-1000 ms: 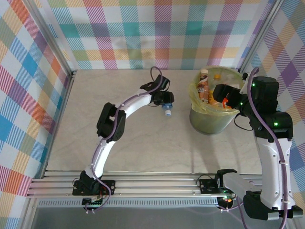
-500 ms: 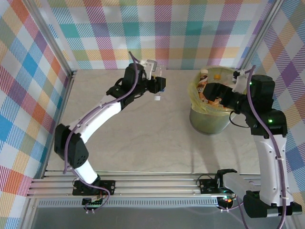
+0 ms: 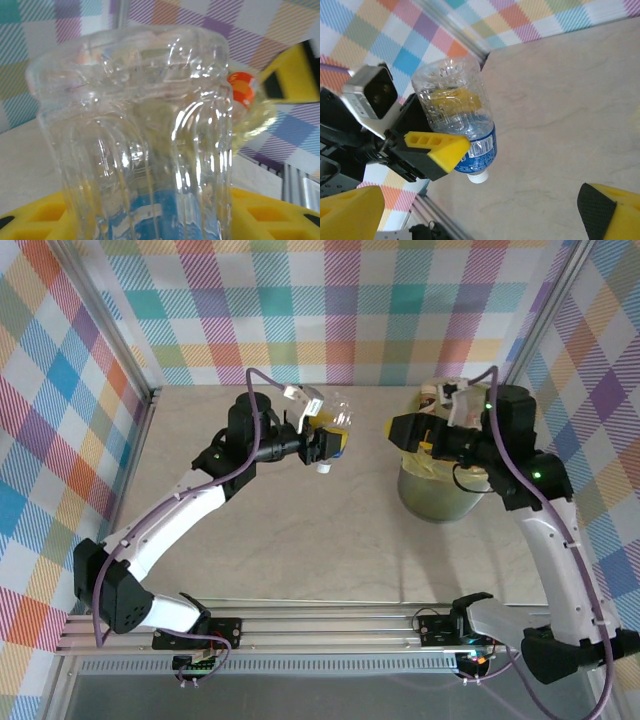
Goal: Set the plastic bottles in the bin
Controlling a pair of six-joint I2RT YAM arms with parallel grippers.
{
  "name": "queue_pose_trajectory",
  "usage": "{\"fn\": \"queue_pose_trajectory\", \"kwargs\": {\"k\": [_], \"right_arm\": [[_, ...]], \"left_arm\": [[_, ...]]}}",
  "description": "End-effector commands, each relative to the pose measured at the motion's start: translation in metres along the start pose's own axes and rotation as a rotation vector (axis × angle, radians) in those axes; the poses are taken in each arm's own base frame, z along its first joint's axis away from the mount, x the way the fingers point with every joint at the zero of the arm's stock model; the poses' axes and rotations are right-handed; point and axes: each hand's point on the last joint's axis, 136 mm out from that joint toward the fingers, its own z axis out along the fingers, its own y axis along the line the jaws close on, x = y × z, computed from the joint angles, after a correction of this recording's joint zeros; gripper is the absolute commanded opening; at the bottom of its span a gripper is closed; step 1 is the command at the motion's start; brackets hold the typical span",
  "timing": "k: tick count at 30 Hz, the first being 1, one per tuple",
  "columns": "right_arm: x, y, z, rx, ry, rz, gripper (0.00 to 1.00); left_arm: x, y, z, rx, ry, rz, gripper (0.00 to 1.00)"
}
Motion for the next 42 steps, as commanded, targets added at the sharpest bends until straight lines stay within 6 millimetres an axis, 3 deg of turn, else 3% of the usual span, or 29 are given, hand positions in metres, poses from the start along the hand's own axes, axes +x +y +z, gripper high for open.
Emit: {"fn": "queue_pose_trajectory", "kwargs": {"k": [1,14,20,22,26,30,32,35,36,37,42], "right_arm": [[-0.005,0.018,0.014,-0.044,0.005,-0.048,1.0],[0.003,0.039,0.066,-0.083,0.093,-0.105,1.0],[0.004,0.033,0.082,-0.044,0.104,-0.091,0.97],[0.003,0.029,0.084,-0.024,0.097,-0.076,0.94],[0.001,0.026,0.085,-0.012,0.076,-0.056,0.7],[-0.001,0.026,0.08,-0.016,0.041,-0.049,0.58],[-0.001,0.025,0.077,-0.01,0.028,-0.044,0.54],[-0.002,0.02,0.072,0.019,0.005,-0.036,0.52],[-0.003,0.018,0.069,0.035,-0.008,-0.038,0.52],[-0.004,0.016,0.066,0.049,-0.02,-0.04,0.52],[-0.015,0.005,0.046,0.128,-0.095,-0.049,0.52]], "left_arm": [[-0.009,-0.031,-0.008,0.124,-0.032,0.068,0.44],[-0.001,-0.052,-0.004,0.202,0.007,0.079,0.44],[0.0,-0.057,-0.001,0.222,0.017,0.075,0.44],[-0.001,-0.059,-0.001,0.227,0.014,0.079,0.44],[0.001,-0.058,0.0,0.22,0.023,0.077,0.45],[0.002,-0.057,0.0,0.214,0.025,0.075,0.49],[0.002,-0.057,0.001,0.21,0.026,0.07,0.55],[-0.001,-0.057,-0.001,0.206,0.016,0.061,0.77],[-0.003,-0.058,-0.002,0.205,0.012,0.056,0.91],[-0.004,-0.057,-0.003,0.199,0.006,0.055,1.0],[-0.013,-0.056,-0.013,0.157,-0.022,0.04,1.0]]}}
